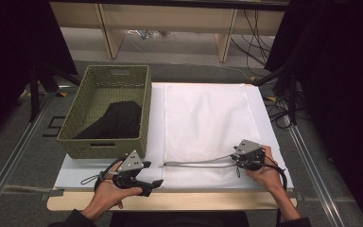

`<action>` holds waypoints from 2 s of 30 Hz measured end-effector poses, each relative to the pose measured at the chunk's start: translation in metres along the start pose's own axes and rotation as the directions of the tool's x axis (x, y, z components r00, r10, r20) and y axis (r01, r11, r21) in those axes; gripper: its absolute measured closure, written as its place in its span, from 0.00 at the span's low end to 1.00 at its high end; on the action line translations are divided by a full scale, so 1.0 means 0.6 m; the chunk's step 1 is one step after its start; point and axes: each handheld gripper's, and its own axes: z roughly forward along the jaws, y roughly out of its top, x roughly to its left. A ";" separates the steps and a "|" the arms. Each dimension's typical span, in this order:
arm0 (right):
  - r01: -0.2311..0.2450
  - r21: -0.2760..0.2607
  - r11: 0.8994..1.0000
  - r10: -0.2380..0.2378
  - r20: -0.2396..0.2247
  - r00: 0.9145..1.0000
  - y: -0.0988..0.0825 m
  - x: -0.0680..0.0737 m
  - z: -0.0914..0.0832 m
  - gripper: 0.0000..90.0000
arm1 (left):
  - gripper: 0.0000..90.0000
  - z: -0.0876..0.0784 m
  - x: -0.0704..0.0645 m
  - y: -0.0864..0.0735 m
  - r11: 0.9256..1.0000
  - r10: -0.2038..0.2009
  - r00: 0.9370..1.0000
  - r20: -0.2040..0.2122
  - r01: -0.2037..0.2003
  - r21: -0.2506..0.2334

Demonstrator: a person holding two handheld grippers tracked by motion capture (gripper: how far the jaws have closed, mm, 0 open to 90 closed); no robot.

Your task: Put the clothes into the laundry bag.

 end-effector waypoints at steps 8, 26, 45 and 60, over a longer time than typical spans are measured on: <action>0.061 -0.013 0.998 -0.062 -0.061 0.996 0.028 0.022 0.018 0.78 | 0.25 0.001 0.000 0.000 1.000 -0.002 1.000 -0.007 0.002 0.001; 0.064 -0.008 0.998 -0.064 -0.084 0.994 0.055 0.028 0.031 0.95 | 0.24 -0.015 0.012 0.007 1.000 -0.005 0.999 -0.048 0.005 0.003; 0.090 -0.094 0.991 -0.095 -0.049 0.994 0.095 -0.011 0.014 0.98 | 0.24 -0.103 0.045 0.079 1.000 -0.015 0.982 -0.186 0.010 -0.029; 0.061 -0.106 0.993 -0.067 -0.056 0.996 0.120 -0.029 0.005 0.98 | 0.24 -0.145 0.195 0.153 0.993 -0.087 0.935 -0.345 0.109 0.043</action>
